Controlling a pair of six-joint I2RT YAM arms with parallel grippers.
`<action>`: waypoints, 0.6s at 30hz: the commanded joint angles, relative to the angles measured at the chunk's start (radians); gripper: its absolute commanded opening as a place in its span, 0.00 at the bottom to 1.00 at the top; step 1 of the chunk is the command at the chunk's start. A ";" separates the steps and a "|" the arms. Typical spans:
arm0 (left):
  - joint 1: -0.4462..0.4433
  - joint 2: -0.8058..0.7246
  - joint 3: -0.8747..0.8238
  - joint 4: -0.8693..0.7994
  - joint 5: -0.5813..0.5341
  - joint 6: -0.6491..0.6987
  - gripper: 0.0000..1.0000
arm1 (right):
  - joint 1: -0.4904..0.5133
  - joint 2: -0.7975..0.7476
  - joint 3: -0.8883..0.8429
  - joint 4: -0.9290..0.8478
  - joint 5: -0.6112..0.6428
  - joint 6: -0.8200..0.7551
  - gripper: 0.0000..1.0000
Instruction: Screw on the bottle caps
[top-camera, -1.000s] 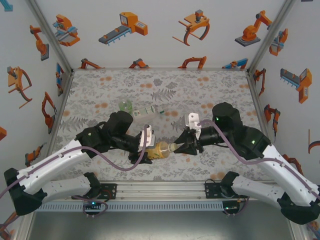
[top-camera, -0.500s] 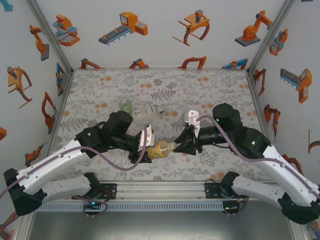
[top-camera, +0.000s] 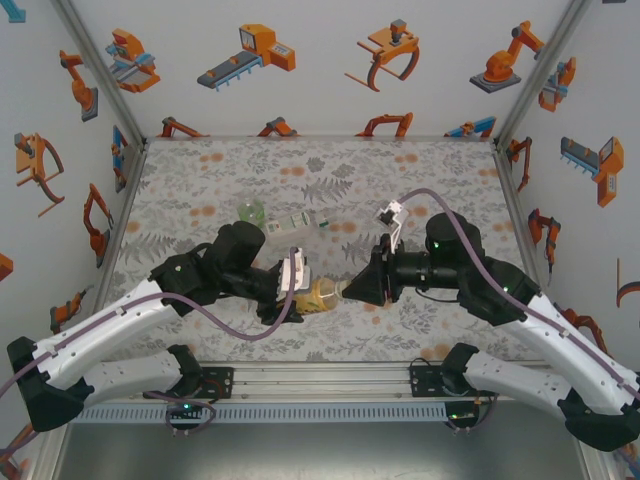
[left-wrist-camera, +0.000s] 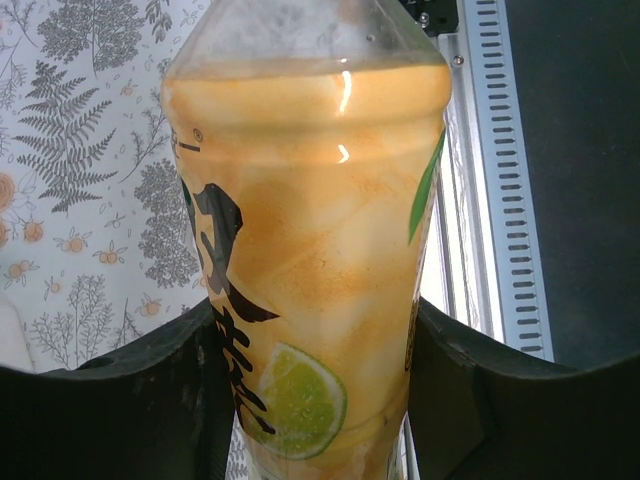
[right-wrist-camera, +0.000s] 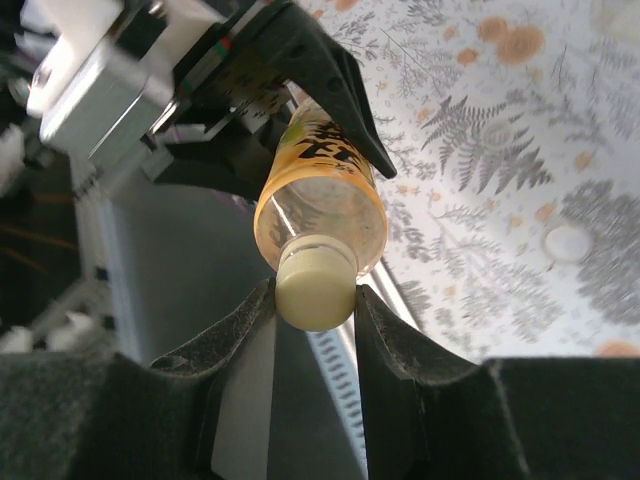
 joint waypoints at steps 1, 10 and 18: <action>-0.004 -0.008 0.018 0.084 0.055 -0.004 0.00 | 0.010 0.017 -0.021 -0.009 0.119 0.328 0.00; -0.006 0.004 0.026 0.079 0.016 -0.018 0.00 | 0.019 0.069 0.062 -0.243 0.236 0.738 0.00; -0.006 0.031 0.049 0.063 -0.027 -0.028 0.00 | 0.022 0.066 -0.002 -0.163 0.217 0.915 0.00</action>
